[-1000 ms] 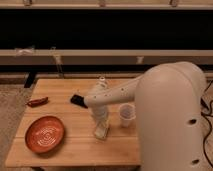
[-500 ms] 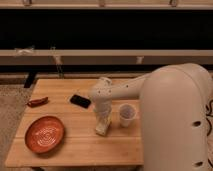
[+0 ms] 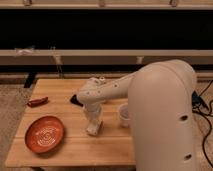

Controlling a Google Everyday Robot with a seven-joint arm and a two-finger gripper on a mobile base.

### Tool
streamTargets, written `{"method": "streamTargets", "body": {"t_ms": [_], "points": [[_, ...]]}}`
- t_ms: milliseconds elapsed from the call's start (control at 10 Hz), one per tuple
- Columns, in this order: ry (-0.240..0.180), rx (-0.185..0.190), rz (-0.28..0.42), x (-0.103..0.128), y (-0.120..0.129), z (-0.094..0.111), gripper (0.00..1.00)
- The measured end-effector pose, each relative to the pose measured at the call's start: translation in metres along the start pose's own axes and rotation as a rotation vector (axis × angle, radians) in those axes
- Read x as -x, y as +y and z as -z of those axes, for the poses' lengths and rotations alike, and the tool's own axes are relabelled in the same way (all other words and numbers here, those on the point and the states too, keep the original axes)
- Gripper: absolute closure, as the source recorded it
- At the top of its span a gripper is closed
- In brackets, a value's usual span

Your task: Wipe the white sponge on the table

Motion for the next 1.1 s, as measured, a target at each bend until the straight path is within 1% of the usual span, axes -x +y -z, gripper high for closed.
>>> {"method": "streamTargets", "body": {"t_ms": [400, 700, 900, 1100], "points": [[0.026, 0.015, 0.136, 0.042, -0.021, 0.000, 1.00], [0.042, 0.030, 0.201, 0.061, -0.022, -0.001, 1.00], [0.050, 0.052, 0.224, 0.069, -0.012, -0.005, 1.00], [0.051, 0.071, 0.216, 0.068, 0.001, -0.009, 1.00]]}}
